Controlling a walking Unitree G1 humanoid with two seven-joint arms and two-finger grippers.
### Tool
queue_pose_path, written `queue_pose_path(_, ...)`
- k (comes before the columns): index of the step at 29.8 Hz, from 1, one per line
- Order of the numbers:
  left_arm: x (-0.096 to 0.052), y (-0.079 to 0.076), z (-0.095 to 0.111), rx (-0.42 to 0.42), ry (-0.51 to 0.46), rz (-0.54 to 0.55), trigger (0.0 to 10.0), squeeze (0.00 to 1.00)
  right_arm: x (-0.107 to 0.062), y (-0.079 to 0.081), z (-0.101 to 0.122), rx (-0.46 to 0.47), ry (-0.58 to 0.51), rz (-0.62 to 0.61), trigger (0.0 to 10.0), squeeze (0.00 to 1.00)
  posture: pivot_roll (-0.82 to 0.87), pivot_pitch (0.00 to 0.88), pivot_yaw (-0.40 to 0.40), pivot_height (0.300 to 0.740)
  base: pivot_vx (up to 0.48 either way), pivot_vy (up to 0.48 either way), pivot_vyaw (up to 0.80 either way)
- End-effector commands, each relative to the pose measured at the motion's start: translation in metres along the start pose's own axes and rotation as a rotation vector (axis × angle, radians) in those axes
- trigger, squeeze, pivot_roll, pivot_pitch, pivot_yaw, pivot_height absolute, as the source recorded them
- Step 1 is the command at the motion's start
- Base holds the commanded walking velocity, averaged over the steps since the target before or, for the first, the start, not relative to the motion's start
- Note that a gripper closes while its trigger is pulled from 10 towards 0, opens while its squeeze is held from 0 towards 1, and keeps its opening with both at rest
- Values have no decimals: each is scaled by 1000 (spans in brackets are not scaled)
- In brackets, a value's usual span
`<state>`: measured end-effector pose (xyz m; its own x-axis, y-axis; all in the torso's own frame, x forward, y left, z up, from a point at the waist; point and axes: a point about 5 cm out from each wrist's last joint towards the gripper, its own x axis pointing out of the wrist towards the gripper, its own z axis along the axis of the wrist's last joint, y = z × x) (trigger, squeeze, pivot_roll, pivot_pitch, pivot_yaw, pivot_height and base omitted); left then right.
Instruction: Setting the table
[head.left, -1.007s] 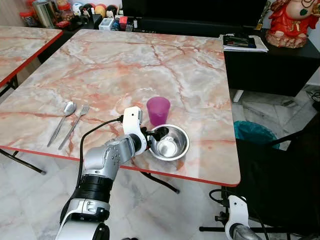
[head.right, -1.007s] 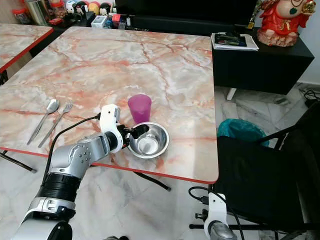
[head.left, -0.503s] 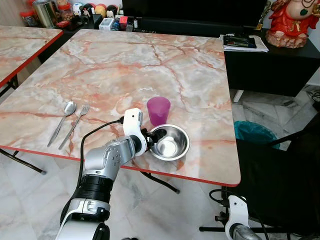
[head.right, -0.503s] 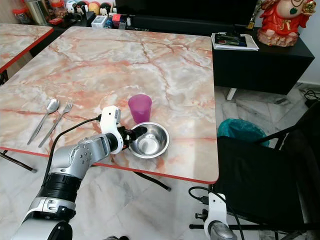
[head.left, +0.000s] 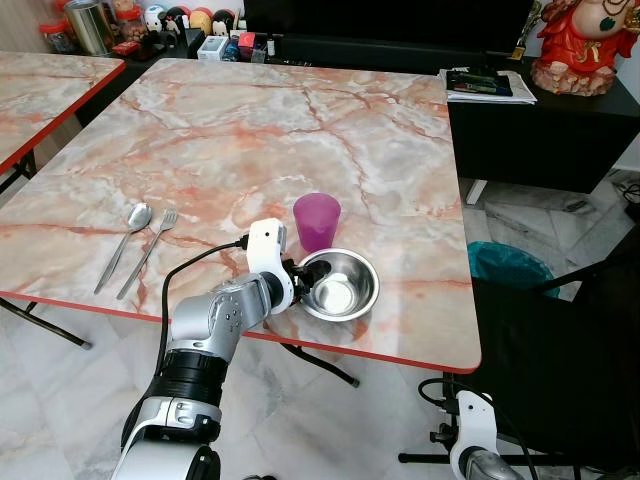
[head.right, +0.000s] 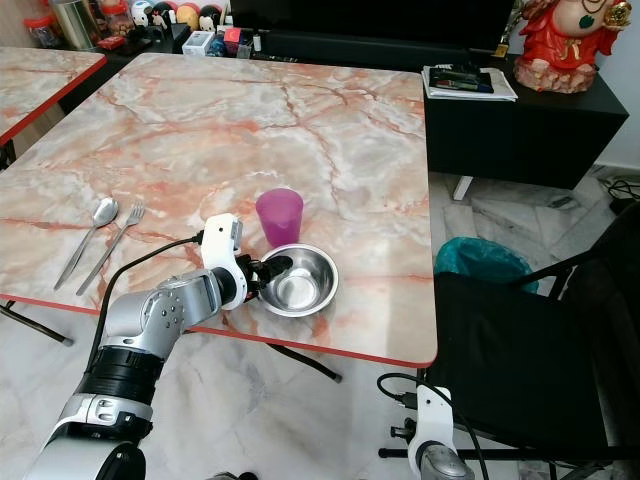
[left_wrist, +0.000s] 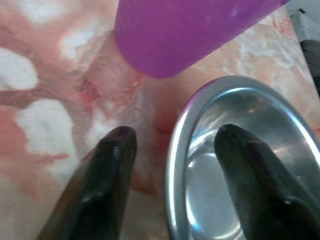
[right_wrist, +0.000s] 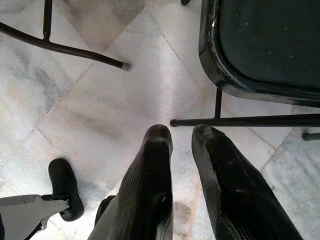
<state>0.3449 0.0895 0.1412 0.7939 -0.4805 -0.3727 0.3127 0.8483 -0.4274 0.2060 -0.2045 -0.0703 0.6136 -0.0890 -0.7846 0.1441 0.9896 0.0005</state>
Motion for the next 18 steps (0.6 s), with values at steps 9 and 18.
queue_pose_path(9,2,-1,0,7,18,8,784,0,0,1,-3,8,16,0,10000,0,10,108,-1,736,0,0,0)
queue_pose_path(18,2,2,0,-3,15,20,431,0,0,1,-3,8,16,-2,10000,0,7,108,0,736,0,0,0)
